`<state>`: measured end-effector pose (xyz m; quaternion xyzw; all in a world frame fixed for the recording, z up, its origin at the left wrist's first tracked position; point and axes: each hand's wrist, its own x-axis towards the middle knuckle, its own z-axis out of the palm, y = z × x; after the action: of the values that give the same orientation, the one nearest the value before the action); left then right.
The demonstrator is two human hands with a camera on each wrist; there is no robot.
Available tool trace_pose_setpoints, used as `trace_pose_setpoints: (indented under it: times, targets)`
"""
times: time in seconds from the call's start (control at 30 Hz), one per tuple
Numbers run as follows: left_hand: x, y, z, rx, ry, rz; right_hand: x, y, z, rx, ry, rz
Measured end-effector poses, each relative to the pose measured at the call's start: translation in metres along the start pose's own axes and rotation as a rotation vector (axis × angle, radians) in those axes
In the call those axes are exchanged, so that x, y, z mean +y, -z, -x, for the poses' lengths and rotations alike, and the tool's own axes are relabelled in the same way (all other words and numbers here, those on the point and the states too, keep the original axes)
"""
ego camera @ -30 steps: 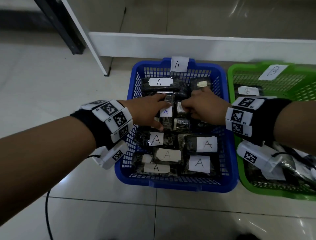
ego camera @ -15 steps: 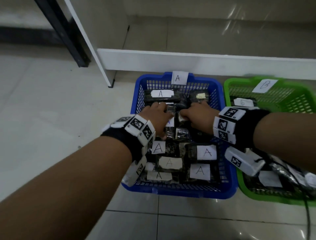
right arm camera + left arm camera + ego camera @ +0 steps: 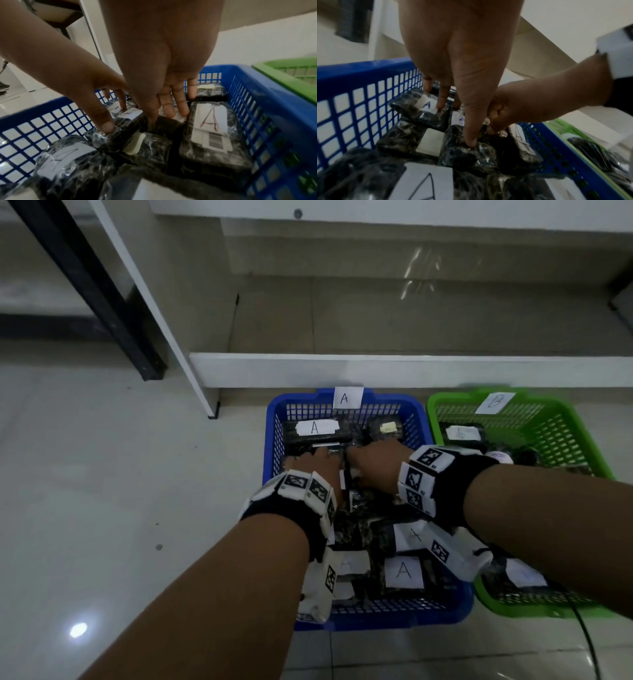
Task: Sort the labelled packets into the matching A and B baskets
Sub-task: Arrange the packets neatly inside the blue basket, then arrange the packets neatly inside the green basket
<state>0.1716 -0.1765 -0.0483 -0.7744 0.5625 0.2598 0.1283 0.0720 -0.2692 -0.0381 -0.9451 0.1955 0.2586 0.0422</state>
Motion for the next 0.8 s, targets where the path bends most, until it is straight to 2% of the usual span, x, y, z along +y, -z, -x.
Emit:
trace_pose_setpoints:
  times: [0.1, 0.27, 0.43, 0.5, 0.67, 0.8]
  targets:
    - [0.001, -0.001, -0.003, 0.02, -0.023, -0.017, -0.006, -0.003, -0.004, -0.016, -0.026, -0.027]
    - [0.004, 0.005, -0.003, 0.063, -0.034, 0.087, -0.005, 0.0, 0.002, -0.006, -0.044, -0.085]
    - [0.017, -0.001, 0.001, 0.134, 0.058, 0.094, -0.01, 0.0, 0.006, 0.02, -0.072, -0.081]
    - [0.014, -0.005, 0.0, 0.14, 0.052, 0.096, -0.009, -0.003, 0.007, 0.03, -0.062, -0.114]
    - [0.004, -0.002, -0.001, 0.068, 0.045, 0.087, 0.014, -0.002, 0.024, -0.001, -0.015, -0.39]
    - [0.006, 0.007, -0.001, 0.04, 0.119, 0.158, 0.048, 0.012, 0.044, 0.127, -0.014, -0.613]
